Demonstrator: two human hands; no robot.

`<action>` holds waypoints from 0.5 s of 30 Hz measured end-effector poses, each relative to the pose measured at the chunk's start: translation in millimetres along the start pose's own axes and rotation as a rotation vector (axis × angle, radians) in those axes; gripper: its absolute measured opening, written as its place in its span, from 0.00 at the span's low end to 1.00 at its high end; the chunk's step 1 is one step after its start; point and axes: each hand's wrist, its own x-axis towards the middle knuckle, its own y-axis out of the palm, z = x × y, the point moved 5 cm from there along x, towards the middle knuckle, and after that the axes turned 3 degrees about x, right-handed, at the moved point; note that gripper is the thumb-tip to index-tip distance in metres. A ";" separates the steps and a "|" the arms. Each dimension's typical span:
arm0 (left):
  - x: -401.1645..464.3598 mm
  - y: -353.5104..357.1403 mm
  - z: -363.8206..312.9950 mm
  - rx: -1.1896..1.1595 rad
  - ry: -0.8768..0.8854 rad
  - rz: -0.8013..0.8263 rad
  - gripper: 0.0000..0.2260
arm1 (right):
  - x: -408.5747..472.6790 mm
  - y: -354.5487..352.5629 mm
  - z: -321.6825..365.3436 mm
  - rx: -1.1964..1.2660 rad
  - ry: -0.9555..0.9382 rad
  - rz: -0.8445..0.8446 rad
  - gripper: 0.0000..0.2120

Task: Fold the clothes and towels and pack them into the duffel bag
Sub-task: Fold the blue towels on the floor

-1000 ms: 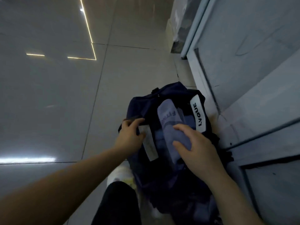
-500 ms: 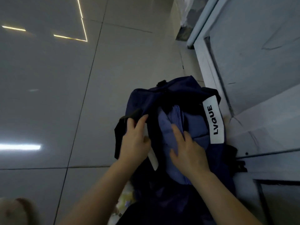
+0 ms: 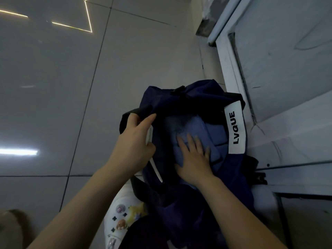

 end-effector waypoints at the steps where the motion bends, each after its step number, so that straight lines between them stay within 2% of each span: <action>1: 1.0 1.0 -1.1 -0.005 -0.003 0.008 0.33 | 1.8 1.0 0.2 0.046 0.011 -0.049 0.37; 4: 4.5 0.4 -2.8 -0.048 -0.019 0.014 0.34 | 2.1 -6.2 1.8 0.290 0.027 -0.252 0.30; 5: 5.2 -0.1 -2.7 -0.060 -0.023 0.013 0.34 | -0.5 -12.6 -2.0 0.490 0.036 -0.357 0.28; 7: 5.9 -1.0 -2.6 -0.079 -0.023 0.004 0.34 | -7.0 -23.8 -11.0 0.983 0.112 -0.505 0.17; 8: 5.8 -1.5 -3.9 -0.090 -0.015 -0.005 0.34 | -9.5 -29.0 -15.8 1.154 0.156 -0.581 0.14; 9: 6.0 -1.6 -5.7 -0.105 -0.007 -0.013 0.34 | -12.5 -34.4 -20.7 1.241 0.174 -0.683 0.15; 11: 6.6 -1.6 -9.5 -0.134 0.000 -0.028 0.34 | -16.8 -44.4 -21.3 1.142 0.128 -0.883 0.21; 12: 7.1 -1.5 -11.0 -0.142 0.000 -0.036 0.34 | -14.9 -49.1 -15.4 0.993 0.071 -0.939 0.22; 13: 7.3 -1.7 -11.7 -0.145 -0.003 -0.045 0.34 | -8.3 -50.4 -6.1 0.785 0.001 -0.918 0.24; 14: 7.6 -1.9 -12.2 -0.149 -0.005 -0.054 0.34 | 4.7 -46.2 2.1 0.545 -0.051 -0.787 0.25; 15: 7.5 -2.0 -12.2 -0.155 -0.005 -0.062 0.34 | 18.3 -37.4 9.6 0.320 -0.056 -0.587 0.27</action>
